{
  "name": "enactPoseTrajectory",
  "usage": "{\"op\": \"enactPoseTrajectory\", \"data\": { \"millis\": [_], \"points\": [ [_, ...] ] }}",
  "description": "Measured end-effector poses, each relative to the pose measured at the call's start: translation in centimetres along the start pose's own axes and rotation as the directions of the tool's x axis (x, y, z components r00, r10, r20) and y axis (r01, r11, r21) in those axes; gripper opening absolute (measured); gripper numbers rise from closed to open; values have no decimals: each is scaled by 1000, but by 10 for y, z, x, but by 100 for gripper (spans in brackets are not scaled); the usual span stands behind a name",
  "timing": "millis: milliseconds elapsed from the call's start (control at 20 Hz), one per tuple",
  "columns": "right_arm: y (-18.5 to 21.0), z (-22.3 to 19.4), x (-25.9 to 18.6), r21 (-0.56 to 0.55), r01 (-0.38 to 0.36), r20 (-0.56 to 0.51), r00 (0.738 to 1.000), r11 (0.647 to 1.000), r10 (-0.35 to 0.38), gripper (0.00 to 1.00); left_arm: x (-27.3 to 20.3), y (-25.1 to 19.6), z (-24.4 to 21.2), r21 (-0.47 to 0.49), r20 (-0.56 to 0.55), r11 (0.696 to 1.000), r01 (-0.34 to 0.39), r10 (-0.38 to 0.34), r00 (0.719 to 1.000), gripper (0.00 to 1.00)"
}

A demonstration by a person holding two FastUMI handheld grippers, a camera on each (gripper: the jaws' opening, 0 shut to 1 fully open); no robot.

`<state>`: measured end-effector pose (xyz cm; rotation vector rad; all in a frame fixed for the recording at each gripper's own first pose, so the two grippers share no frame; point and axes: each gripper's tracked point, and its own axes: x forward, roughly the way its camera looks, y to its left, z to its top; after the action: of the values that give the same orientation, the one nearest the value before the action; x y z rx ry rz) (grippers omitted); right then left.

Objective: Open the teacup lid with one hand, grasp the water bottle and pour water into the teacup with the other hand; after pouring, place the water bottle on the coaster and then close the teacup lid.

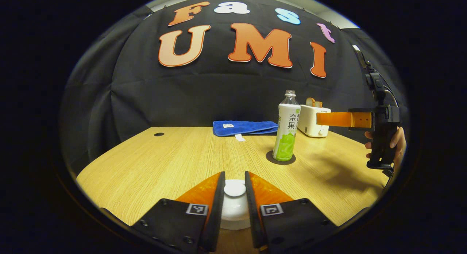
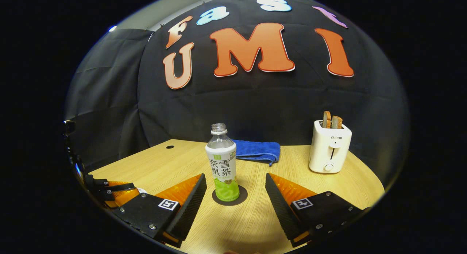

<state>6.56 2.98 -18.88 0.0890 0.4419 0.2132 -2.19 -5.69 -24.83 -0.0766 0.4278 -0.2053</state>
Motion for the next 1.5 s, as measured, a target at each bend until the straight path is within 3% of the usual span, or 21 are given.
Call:
{"op": "enactPoseTrajectory", "data": {
  "millis": [150,350,450,650,850,1000,1350,1500],
  "points": [
    [6,7,-9,11,-10,29,1000,1000,9,97,-5,5,19,40,43,998,-38,36,998,68],
    [10,22,-23,-22,13,102,995,1000,-11,98,-12,3,54,40,118,997,-58,53,992,92],
    [12,27,-32,-55,31,129,991,998,-23,97,-17,5,74,35,160,996,-79,73,984,96],
    [24,34,-44,-79,35,160,987,996,-22,97,-28,7,118,47,255,993,-109,94,962,92],
    [31,41,-54,-117,53,196,980,992,-30,97,-38,17,149,11,308,989,-149,138,941,94],
    [45,43,-60,-107,26,206,979,994,-3,97,-43,23,166,-20,339,987,-158,155,928,92],
    [57,52,-69,-125,34,242,970,992,-3,97,-47,32,171,-31,349,985,-170,170,921,96],
    [59,56,-68,-133,46,258,966,990,-10,97,-47,38,173,-34,349,984,-174,175,921,92]
  ]
}}
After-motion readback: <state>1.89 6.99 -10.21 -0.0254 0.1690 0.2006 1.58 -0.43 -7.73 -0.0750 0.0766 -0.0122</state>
